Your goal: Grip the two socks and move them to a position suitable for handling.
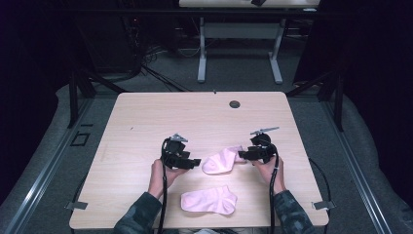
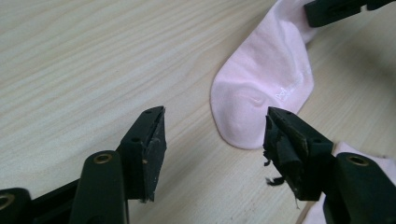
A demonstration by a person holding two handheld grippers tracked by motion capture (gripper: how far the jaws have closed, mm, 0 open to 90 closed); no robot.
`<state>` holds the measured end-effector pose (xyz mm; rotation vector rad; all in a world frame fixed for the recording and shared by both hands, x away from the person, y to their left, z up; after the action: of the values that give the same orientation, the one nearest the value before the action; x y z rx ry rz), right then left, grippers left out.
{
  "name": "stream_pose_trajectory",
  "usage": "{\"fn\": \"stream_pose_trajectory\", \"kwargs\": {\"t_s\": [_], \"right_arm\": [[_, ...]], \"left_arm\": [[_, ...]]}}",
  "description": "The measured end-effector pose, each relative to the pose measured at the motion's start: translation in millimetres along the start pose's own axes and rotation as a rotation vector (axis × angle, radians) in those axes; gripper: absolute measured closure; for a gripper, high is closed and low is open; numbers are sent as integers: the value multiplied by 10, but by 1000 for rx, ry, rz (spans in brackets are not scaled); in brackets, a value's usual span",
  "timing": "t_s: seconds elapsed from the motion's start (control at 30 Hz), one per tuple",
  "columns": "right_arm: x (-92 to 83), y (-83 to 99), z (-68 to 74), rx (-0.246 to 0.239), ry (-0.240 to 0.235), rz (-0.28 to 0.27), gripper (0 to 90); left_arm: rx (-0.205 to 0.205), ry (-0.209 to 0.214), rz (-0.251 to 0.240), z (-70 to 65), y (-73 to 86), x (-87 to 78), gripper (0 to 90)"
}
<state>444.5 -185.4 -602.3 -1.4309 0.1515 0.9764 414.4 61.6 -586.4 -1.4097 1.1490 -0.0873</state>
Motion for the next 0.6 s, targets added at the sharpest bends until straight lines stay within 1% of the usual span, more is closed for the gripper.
{"fn": "stream_pose_trajectory", "kwargs": {"t_s": [0.03, 0.07, 0.1, 0.13, 0.17, 0.2, 0.23, 0.27, 0.3, 0.33, 0.37, 0.4, 0.43, 0.47, 0.5, 0.53, 0.6], "right_arm": [[0, 0, 0, 0, 0, 0, 459], [-18, -17, -3, -11, -2, -17, 463], [-37, -27, 2, -20, -10, -23, 474], [-42, -27, 17, -35, -22, -17, 482], [-36, -5, 38, -58, -38, 7, 506], [6, 55, 56, -65, -53, 56, 537], [6, 55, 56, -65, -53, 56, 537], [29, 84, 55, -73, -59, 67, 589], [49, 114, 49, -79, -52, 82, 630], [55, 137, 47, -83, -46, 92, 670], [54, 147, 63, -77, -57, 81, 712], [54, 156, 66, -83, -47, 75, 727], [37, 162, 74, -91, -46, 75, 749], [31, 163, 84, -85, -44, 65, 755], [16, 169, 94, -93, -48, 72, 757], [10, 173, 104, -102, -45, 70, 769], [9, 172, 109, -102, -38, 64, 775]], "left_arm": [[-2, -10, 1, -10, 2, 20, 383], [9, -14, 2, -21, 4, 43, 377], [8, -10, 6, -41, 8, 63, 372], [10, -16, 7, -66, 13, 98, 372], [21, -15, 16, -78, 18, 114, 381], [33, 6, 32, -140, 36, 174, 431], [33, 6, 32, -140, 36, 174, 461], [36, 15, 40, -173, 44, 206, 461], [45, 14, 44, -199, 49, 242, 491], [65, 8, 58, -215, 54, 272, 503], [77, 12, 68, -238, 58, 302, 514], [85, 7, 78, -260, 65, 340, 523], [102, -1, 86, -267, 68, 360, 523], [114, -1, 98, -291, 80, 400, 524], [120, -1, 105, -302, 88, 423, 525], [156, -20, 126, -332, 114, 482, 534], [164, -22, 134, -341, 124, 507, 543]]}}
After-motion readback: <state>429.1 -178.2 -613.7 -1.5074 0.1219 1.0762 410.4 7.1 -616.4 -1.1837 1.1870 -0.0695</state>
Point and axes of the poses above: each handheld gripper's, and its own axes: x roughly forward along the jaws, y roughly out of its underside, z roughly to its left, the point moved 7 cm from there along x, roughly forward along the jaws, and after that the axes turned 12 degrees about -z, right-handed, at the moved point
